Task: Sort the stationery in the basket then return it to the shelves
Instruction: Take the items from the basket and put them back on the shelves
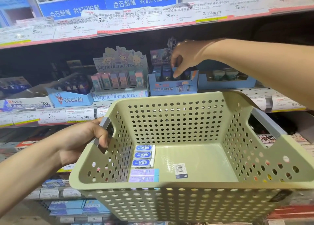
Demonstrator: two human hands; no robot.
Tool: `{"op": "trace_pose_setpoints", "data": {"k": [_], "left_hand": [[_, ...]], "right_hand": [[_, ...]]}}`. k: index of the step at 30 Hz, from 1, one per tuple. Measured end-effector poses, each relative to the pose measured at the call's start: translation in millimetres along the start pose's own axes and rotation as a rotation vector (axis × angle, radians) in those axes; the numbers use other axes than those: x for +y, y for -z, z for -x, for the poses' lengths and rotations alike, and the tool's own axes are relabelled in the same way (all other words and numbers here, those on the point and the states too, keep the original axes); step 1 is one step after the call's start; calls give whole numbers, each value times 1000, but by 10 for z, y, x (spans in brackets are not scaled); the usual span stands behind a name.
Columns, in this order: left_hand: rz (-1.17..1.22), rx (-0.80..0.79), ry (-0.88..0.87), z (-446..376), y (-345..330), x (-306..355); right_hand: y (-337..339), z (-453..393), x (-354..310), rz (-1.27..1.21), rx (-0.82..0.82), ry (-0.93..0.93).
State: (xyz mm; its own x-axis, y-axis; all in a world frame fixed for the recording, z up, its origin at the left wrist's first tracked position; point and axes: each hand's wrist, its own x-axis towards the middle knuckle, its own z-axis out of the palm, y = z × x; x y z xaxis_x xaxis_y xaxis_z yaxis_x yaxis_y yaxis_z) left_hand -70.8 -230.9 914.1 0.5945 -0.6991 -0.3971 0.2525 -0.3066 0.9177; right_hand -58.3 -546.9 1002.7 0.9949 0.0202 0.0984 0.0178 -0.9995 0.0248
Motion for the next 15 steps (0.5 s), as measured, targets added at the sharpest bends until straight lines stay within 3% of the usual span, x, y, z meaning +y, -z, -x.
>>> {"op": "trace_pose_setpoints", "data": {"k": [10,15], "left_hand": [[14,22,-3,-8,4,2],[7,29,-2,-4,11,-10]], "right_hand": [[90,9,-29,49,-82,-36],[15,72,-2,73,1,-75]]}}
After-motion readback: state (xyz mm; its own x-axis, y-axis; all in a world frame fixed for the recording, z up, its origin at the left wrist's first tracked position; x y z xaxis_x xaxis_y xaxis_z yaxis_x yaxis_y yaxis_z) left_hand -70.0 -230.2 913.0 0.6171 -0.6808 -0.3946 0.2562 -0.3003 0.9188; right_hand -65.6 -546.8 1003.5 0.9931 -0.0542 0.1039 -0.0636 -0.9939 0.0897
